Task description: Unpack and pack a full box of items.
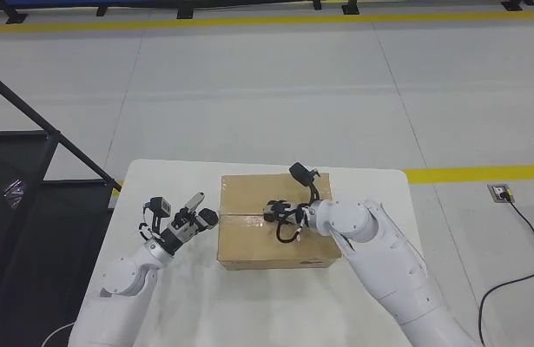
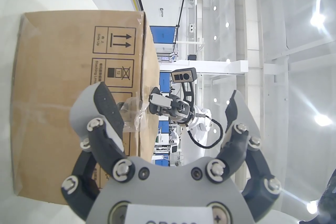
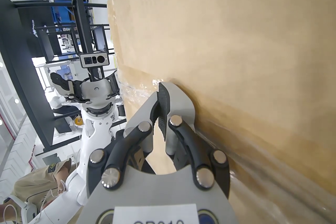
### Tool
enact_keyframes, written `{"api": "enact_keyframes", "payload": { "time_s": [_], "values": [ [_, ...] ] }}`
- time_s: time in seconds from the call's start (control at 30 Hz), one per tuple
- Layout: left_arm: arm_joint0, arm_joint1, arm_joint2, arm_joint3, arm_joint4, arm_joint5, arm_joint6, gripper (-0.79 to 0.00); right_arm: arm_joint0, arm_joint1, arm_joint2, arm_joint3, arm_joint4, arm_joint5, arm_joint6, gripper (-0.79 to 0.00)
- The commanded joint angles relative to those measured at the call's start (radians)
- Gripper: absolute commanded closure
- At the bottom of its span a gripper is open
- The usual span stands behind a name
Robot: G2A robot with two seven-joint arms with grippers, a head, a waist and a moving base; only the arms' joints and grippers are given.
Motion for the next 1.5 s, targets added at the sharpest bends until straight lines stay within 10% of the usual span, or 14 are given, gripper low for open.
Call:
{"api": "enact_keyframes", "payload": {
  "time_s": [0.0,0.53,1.33,1.37,1.4,1.43,1.47],
  "values": [
    [0.001,0.000,0.000,-0.006,0.003,0.001,0.000,-0.785,-0.025,0.010,0.031,-0.036,-0.007,0.013,-0.002,0.000],
    [0.015,0.006,-0.031,-0.026,0.003,0.002,-0.011,-0.785,-0.232,0.077,0.254,-0.265,-0.051,0.085,-0.031,0.000],
    [0.105,0.037,-0.169,-0.110,-0.007,-0.020,-0.055,-0.785,-0.364,0.136,0.572,-0.190,0.204,-0.064,-0.021,0.000],
    [0.115,0.039,-0.182,-0.118,-0.007,-0.022,-0.059,-0.785,-0.369,0.137,0.584,-0.182,0.224,-0.083,-0.025,-0.025],
    [0.126,0.042,-0.195,-0.128,-0.010,-0.022,-0.064,-0.785,-0.373,0.138,0.596,-0.173,0.247,-0.106,-0.032,-0.243],
    [0.138,0.045,-0.210,-0.139,-0.006,-0.023,-0.066,-0.785,-0.379,0.139,0.605,-0.166,0.267,-0.135,-0.037,-0.720],
    [0.151,0.049,-0.224,-0.153,0.011,-0.025,-0.066,-0.785,-0.383,0.140,0.612,-0.158,0.287,-0.163,-0.037,-0.785]
  ]
}}
